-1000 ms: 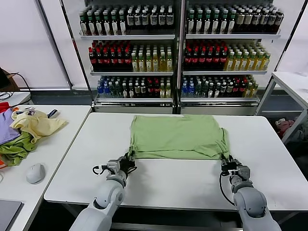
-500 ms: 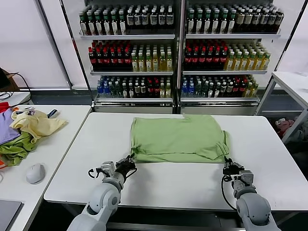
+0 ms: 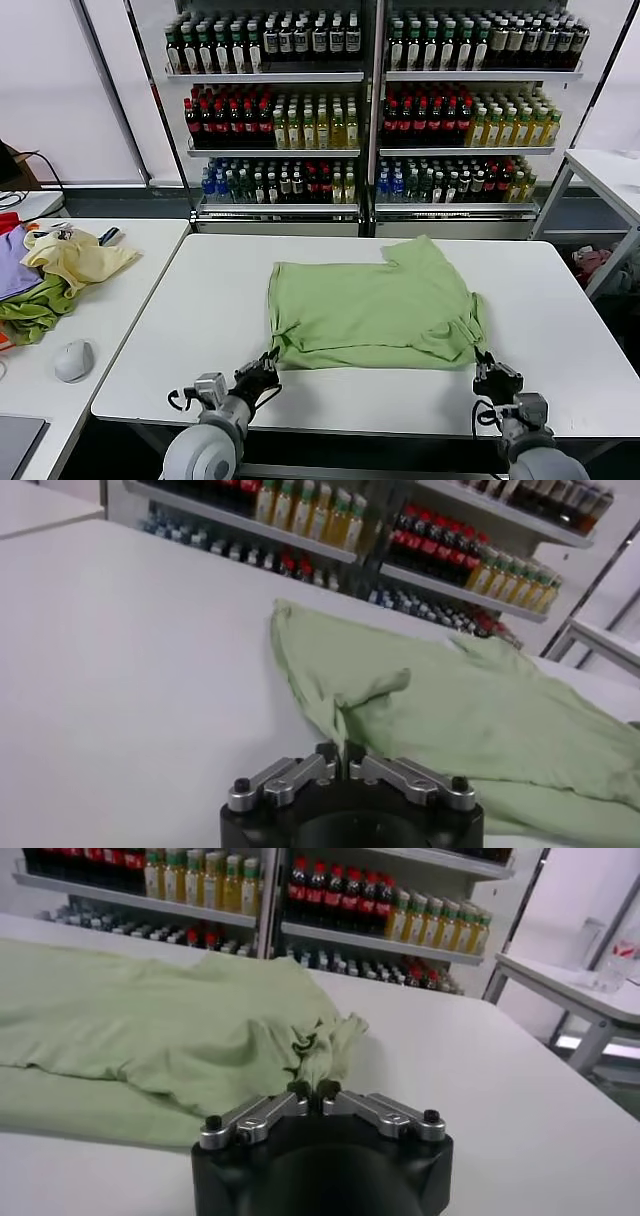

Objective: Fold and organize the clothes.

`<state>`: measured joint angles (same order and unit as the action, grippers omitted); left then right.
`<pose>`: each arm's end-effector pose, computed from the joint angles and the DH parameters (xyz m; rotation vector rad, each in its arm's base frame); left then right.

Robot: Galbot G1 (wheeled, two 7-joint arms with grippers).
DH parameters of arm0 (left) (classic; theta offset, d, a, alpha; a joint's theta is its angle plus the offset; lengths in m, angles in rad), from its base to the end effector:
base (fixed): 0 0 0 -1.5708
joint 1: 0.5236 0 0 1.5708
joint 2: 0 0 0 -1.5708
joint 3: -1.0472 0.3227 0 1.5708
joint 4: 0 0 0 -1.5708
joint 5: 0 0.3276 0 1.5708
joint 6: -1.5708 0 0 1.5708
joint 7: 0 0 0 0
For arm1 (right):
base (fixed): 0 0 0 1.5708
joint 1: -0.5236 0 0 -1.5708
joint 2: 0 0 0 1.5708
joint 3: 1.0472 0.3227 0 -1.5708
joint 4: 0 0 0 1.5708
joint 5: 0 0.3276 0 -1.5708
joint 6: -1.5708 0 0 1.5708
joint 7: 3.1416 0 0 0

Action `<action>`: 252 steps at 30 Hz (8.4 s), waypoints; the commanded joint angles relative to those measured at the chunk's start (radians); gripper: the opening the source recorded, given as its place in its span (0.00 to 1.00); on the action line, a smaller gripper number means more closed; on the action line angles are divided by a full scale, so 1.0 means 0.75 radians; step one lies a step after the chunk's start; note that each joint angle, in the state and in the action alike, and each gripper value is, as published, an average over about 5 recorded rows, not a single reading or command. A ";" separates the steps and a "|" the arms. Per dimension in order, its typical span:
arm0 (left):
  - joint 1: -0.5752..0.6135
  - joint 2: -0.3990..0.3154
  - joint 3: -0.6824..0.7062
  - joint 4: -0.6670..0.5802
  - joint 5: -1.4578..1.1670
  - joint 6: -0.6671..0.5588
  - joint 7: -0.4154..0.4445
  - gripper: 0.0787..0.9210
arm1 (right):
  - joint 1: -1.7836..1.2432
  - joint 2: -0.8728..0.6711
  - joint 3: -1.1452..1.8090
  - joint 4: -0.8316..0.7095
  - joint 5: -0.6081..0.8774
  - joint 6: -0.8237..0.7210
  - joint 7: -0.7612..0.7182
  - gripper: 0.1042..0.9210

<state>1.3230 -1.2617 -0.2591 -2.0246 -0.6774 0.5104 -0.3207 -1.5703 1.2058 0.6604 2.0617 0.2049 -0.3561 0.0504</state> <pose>0.2206 -0.0189 -0.2641 -0.2455 -2.5726 0.3760 0.1764 -0.0969 -0.2670 -0.0348 -2.7653 0.2763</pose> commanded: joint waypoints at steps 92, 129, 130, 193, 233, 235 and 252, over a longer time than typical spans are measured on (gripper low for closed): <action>-0.906 -0.155 0.293 0.990 0.130 0.080 -0.064 0.77 | 1.618 0.218 -0.477 -1.704 0.043 -0.230 -0.071 0.52; -0.501 0.002 0.184 0.252 -0.072 -0.050 -0.057 0.02 | 0.875 -0.077 -0.257 -0.415 0.397 -0.206 -0.015 0.00; -0.489 0.012 0.179 0.240 -0.078 -0.048 -0.056 0.02 | 0.843 -0.080 -0.239 -0.391 0.400 -0.209 -0.014 0.00; -0.019 -0.147 0.152 0.175 0.509 -0.090 -0.292 0.86 | 0.312 -0.040 -0.032 -0.095 0.188 -0.186 -0.032 0.88; -0.099 0.197 -0.695 -0.115 -0.657 0.039 -0.006 0.05 | 0.322 -0.077 -0.041 -0.045 0.191 -0.144 -0.045 0.88; -0.108 0.152 -0.607 -0.174 -0.713 0.035 -0.013 0.05 | 0.320 -0.080 -0.042 -0.046 0.190 -0.144 -0.046 0.88; -0.335 -0.028 0.109 -0.066 -0.530 0.052 -0.137 0.05 | 0.332 -0.076 -0.048 -0.068 0.176 -0.137 -0.051 0.88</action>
<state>1.1699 -1.2286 -0.4727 -2.1070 -1.0965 0.5337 -0.3853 -1.3226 1.1481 0.6243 2.0151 0.3384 -0.4592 0.0121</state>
